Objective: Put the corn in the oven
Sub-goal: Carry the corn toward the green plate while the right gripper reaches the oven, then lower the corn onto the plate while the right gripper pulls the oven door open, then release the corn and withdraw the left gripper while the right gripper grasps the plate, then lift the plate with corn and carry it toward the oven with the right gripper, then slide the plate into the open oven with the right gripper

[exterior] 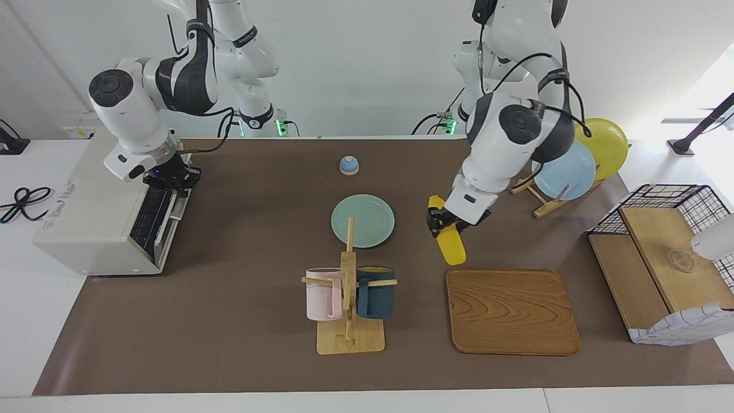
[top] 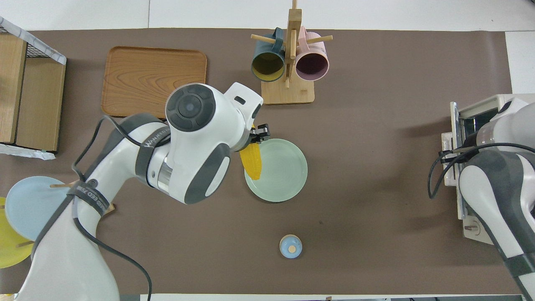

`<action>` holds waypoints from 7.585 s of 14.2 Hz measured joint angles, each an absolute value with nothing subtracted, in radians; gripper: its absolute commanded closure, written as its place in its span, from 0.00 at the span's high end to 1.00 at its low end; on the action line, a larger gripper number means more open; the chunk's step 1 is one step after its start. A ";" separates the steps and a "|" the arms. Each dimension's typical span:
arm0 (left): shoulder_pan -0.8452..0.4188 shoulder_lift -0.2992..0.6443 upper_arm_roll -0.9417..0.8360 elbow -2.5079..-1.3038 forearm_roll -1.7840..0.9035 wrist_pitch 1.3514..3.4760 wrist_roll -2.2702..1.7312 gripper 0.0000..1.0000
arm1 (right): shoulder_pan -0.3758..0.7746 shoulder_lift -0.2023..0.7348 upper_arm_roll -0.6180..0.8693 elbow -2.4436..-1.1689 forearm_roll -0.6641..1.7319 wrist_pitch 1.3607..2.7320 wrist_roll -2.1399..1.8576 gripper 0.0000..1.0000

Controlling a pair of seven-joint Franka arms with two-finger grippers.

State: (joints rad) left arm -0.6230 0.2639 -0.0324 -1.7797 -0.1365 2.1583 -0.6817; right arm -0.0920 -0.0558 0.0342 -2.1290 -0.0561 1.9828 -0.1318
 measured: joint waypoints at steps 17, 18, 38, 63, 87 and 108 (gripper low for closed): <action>-0.777 0.341 -0.029 -1.973 -0.137 2.513 -0.685 0.00 | 0.020 0.127 0.035 -2.133 -0.020 2.176 -0.031 0.31; -0.778 0.341 -0.029 -1.975 -0.137 2.513 -0.684 0.00 | 0.025 0.119 0.035 -2.095 -0.019 2.126 -0.031 0.36; -0.465 0.049 0.002 -1.885 -0.137 2.039 -0.480 1.00 | 0.294 -0.077 0.094 -1.972 0.100 1.843 0.326 1.00; -0.132 -0.049 -0.015 -1.680 -0.025 1.596 -0.077 1.00 | 0.755 0.467 0.094 -1.752 -0.241 2.196 0.748 0.44; -0.059 -0.029 -0.082 -1.642 -0.025 1.603 -0.075 1.00 | 0.447 0.215 0.077 -1.805 -0.394 1.905 0.382 0.00; -0.057 -0.029 -0.082 -1.643 -0.025 1.578 -0.076 1.00 | -0.034 -0.063 0.078 -2.258 -0.372 2.062 -0.013 0.00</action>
